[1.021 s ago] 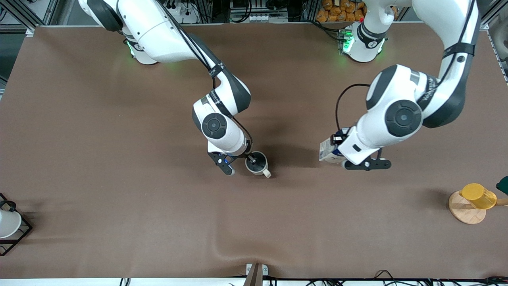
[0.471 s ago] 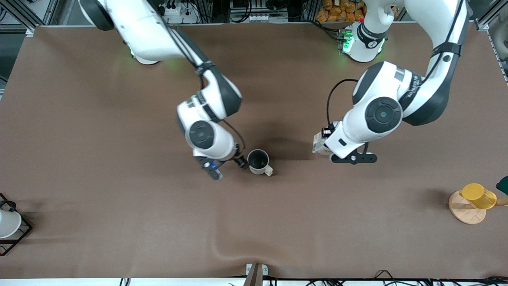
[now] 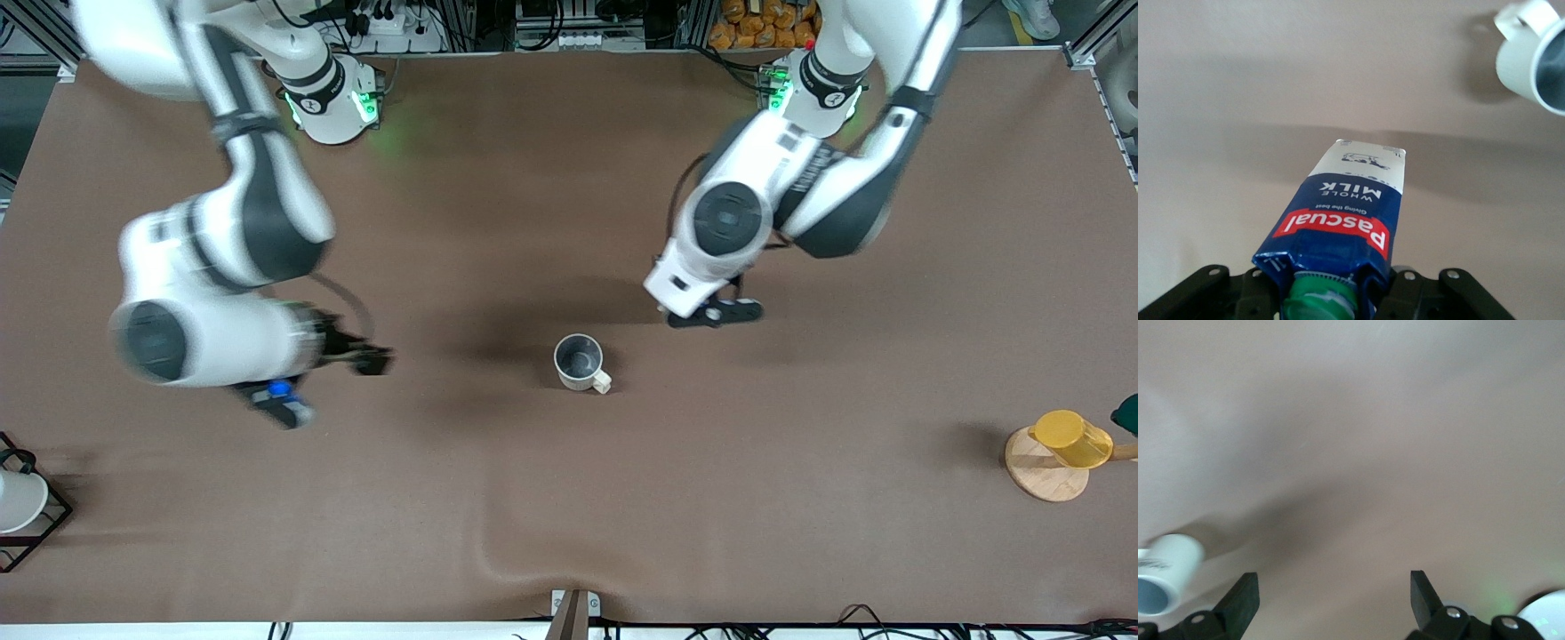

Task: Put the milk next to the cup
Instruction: 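Release the mug and withdraw the right gripper while the left gripper carries the carton, then carry the milk carton beside the mug and lower it with the left gripper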

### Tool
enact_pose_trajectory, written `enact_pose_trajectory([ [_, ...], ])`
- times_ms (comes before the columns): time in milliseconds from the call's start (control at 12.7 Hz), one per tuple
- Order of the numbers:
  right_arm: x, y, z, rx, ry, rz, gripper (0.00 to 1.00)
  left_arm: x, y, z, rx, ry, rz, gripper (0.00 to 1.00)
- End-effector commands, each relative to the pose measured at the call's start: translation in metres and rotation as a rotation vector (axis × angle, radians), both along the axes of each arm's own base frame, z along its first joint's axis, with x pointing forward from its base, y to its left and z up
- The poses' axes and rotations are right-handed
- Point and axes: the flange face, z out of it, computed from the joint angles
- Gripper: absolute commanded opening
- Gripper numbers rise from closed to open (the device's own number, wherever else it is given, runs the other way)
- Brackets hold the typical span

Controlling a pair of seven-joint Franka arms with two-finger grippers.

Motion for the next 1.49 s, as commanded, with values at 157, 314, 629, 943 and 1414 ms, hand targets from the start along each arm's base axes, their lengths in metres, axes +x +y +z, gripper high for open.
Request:
enact_pose_trajectory([
  [157,0.006,-0.134,0.001,0.070,-0.023,0.194,1.00,-0.028,-0.094,-0.009,0.027,-0.041,0.130,0.00],
  [314,0.004,-0.168,0.005,0.074,-0.035,0.214,1.00,-0.039,-0.125,-0.017,0.009,-0.061,0.141,0.00],
  [629,-0.032,-0.162,0.035,0.055,-0.105,0.204,1.00,-0.035,-0.145,-0.042,-0.058,-0.113,0.127,0.00],
  [943,-0.109,-0.149,0.092,0.033,-0.222,0.215,1.00,-0.029,-0.141,-0.045,-0.040,-0.157,0.009,0.00],
  [1414,-0.146,-0.150,0.151,0.010,-0.325,0.218,1.00,-0.015,-0.138,-0.059,-0.060,-0.181,0.002,0.00],
])
